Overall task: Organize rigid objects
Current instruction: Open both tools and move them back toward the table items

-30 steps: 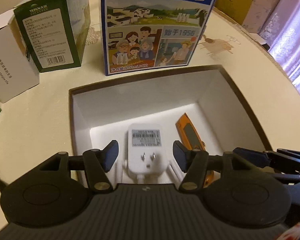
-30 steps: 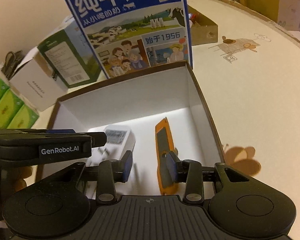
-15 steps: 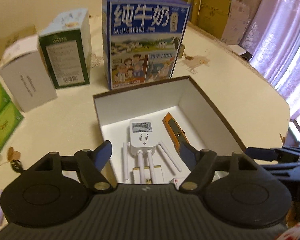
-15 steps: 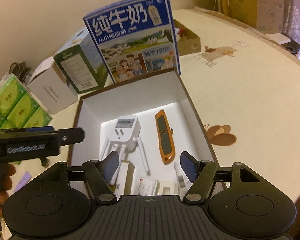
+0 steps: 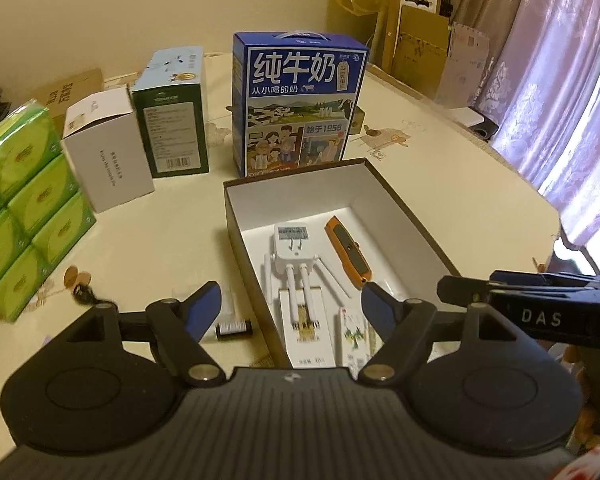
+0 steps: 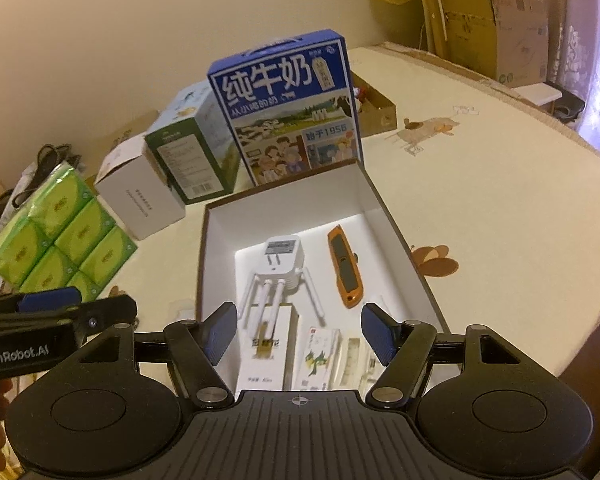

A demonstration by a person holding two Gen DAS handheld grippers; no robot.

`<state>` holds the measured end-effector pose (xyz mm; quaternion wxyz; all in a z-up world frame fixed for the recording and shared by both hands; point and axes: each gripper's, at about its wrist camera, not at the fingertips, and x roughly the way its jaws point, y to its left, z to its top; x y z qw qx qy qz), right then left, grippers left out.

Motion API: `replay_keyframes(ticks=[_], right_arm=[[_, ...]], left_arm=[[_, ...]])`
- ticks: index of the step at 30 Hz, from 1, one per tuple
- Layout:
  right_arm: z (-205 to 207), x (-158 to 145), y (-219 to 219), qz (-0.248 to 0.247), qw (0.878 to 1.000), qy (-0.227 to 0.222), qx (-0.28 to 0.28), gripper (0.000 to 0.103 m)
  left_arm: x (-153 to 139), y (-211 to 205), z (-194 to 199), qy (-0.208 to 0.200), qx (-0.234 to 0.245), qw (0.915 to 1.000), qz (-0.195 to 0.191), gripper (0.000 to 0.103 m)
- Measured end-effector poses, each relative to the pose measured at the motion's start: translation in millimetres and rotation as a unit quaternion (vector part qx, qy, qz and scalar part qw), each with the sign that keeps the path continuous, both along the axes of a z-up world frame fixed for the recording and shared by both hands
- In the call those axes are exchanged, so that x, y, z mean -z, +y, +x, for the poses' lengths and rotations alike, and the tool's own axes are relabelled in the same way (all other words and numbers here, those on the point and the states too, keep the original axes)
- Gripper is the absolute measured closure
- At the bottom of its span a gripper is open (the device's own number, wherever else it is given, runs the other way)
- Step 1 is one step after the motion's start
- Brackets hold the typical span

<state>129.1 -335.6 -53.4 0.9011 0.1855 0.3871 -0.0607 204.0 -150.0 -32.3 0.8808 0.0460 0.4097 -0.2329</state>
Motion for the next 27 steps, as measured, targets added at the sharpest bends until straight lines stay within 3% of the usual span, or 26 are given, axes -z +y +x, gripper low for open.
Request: replay_keyframes(ticks=[6, 15, 27], right_arm=[[-23.1, -18.6, 18.1, -0.005, 1.0, -0.017, -0.014, 0.037], [-44.7, -39.3, 46.6, -0.009, 0.998, -0.044, -0.042, 0.037], [-52.7, -29.5, 105.0, -0.004, 0.993, -0.035, -0.117, 0.037]], left_arm=[[-10.0, 18.8, -31.3, 0.013, -0.018, 0.9997, -0.015, 0.029], [-25.4, 51.4, -68.6, -0.005, -0.043, 0.999, -0.008, 0.029], [-22.7, 111.2, -102.6, -0.002, -0.1, 0.9949, 0.011, 0.029]])
